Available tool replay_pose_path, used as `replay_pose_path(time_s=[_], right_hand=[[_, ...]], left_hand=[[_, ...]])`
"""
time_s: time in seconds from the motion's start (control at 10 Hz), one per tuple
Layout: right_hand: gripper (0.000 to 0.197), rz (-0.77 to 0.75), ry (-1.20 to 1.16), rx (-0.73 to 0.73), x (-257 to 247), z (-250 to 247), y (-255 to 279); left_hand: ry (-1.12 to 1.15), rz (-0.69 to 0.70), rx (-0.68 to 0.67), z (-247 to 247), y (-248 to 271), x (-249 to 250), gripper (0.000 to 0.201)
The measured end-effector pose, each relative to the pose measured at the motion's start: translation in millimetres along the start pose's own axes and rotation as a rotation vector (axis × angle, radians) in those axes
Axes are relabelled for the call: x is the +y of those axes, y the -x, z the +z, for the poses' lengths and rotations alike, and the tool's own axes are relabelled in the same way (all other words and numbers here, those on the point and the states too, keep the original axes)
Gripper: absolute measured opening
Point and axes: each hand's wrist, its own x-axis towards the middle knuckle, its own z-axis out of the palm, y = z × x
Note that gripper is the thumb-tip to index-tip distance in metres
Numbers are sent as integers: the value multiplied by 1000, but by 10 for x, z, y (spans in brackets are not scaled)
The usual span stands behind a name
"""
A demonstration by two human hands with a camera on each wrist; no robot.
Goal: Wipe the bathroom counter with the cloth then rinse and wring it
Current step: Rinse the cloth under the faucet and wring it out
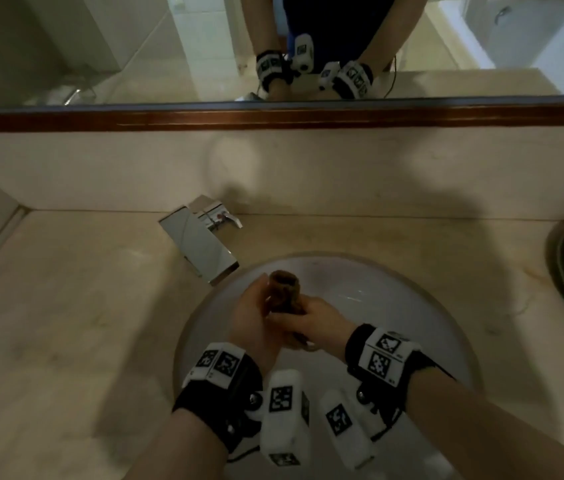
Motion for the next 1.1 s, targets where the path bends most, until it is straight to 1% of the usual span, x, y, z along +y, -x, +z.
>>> replay_pose_path(time_s=[0.1,0.2,0.3,0.4,0.5,0.6,0.7,0.8,0.9,1.0,1.1], right_hand=[[18,-86,120,84,32,110,-38],[11,-43,20,191,80,216,-132],[9,62,-174,240,82,260,-209],[7,44,-201,355,98,242,-331],[34,-16,-190,404,151,304,-669],[70,-4,13,471,-143,546,-768],[40,74,144,516,-301,786,-781],[27,38,219,485,-321,1084,-761],[23,20,348,392,-317,1323,-672],[18,21,443,327,-380,1448,-534],[20,36,556,188,-387,1552,-369]], left_hand=[[109,7,-88,-112,92,-80,54],[-122,100,-90,-362,159,-155,51],[-735,394,100,-623,184,-55,30],[-1491,674,442,-936,204,186,47],[-1731,555,404,-1230,111,353,75],[-1857,449,294,-1369,60,425,67],[-1867,498,262,-1437,103,494,56],[-1853,507,213,-1516,111,590,51],[-1993,460,134,-1474,151,715,49],[-2109,463,136,-1379,195,795,47],[-2055,431,142,-1378,116,796,39]])
